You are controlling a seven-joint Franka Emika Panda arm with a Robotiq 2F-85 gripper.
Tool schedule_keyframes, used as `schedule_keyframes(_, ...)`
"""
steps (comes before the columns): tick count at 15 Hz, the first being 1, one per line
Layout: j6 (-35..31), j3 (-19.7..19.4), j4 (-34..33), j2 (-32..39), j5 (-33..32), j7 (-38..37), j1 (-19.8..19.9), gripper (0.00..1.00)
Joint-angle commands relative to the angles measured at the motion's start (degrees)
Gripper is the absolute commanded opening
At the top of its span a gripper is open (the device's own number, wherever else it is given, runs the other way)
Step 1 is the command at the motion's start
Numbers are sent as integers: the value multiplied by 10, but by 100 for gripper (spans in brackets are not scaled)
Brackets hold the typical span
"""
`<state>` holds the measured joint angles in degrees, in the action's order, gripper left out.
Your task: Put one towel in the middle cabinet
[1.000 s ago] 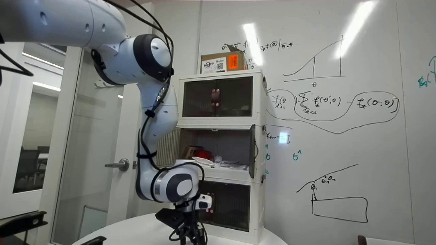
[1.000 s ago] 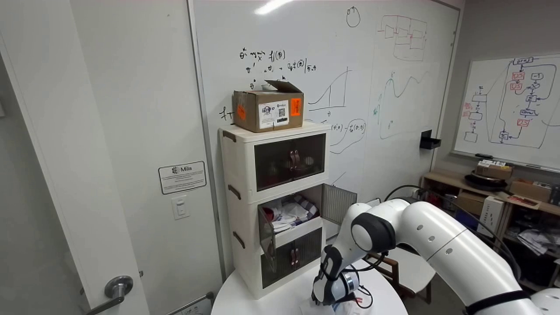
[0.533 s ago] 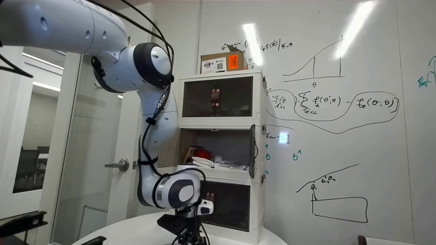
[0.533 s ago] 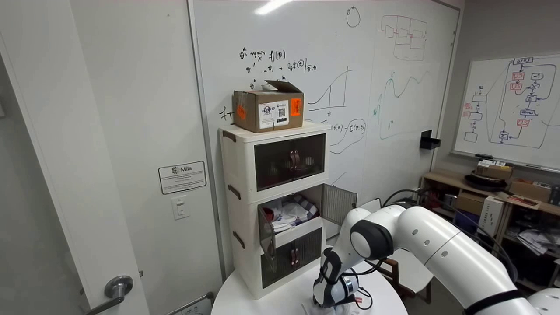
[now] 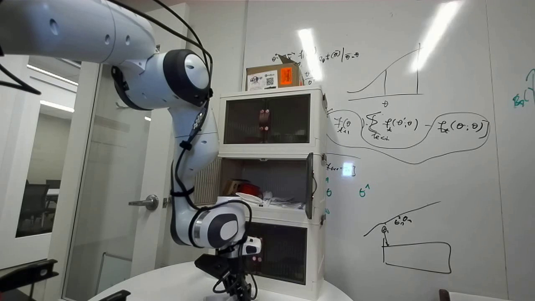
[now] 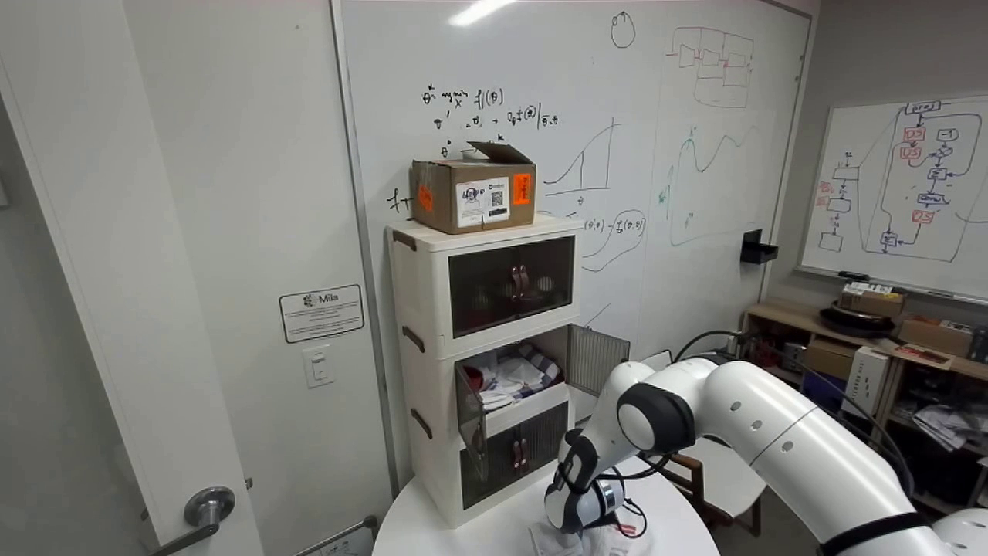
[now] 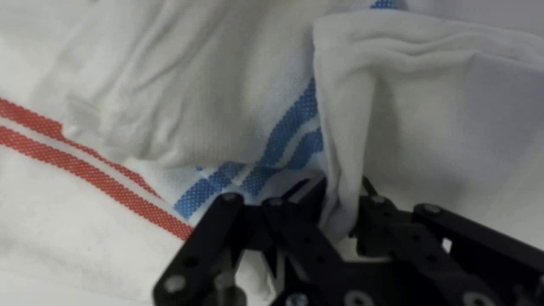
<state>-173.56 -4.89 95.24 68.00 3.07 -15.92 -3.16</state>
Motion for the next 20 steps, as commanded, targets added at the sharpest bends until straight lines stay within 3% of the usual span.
schedule_keyframes(1,-3,21,18,-30,22,16,6,2)
schedule_keyframes(8,-17,123,53,-113,73,23,74,2)
schedule_keyframes(13,-139,232,81,-176,92,50,160,2)
schedule_keyframes(20,-353,358,111,-225,29,31,264,2)
